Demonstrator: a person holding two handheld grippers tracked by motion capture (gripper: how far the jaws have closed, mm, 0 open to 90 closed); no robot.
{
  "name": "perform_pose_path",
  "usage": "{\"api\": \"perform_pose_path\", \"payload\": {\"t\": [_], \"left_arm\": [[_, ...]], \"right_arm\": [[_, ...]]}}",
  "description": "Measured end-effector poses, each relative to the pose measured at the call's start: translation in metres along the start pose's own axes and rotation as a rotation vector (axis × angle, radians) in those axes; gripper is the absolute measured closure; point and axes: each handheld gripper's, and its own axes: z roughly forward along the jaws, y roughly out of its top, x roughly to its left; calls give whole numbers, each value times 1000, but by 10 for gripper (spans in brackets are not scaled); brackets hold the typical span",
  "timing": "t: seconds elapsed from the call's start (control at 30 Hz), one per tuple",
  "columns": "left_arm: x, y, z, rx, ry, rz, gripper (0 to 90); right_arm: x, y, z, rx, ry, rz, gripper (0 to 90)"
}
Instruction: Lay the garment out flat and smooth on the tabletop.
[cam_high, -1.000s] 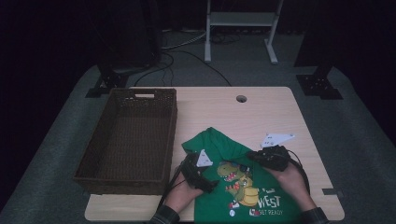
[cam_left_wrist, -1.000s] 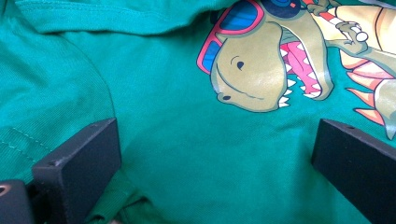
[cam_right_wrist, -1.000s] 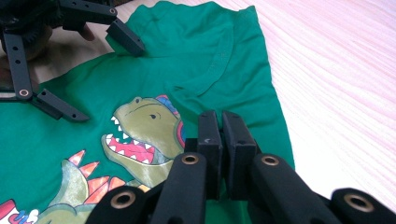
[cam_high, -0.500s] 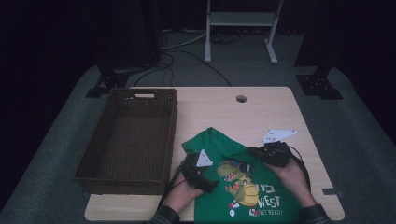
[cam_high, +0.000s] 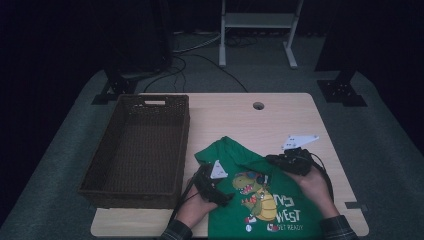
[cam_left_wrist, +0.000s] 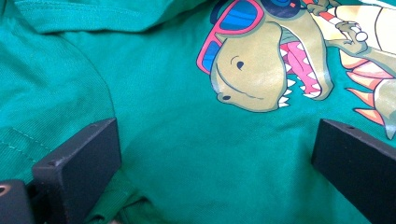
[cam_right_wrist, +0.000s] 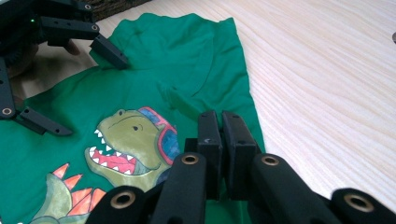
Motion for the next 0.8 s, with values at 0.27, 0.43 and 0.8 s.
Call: {"api": "perform_pose_path", "payload": {"t": [0.27,0.43,0.8], "left_arm": [[0,0,0,-1,1,0,6],[0,0,0,-1,1,0,6],[0,0,0,-1,5,-2,6]], "right_arm": [[-6,1,0,-3,-2,15,870],[-10,3,0,-2,-5,24,871],[-18,8,0,9,-24,32,871]]}}
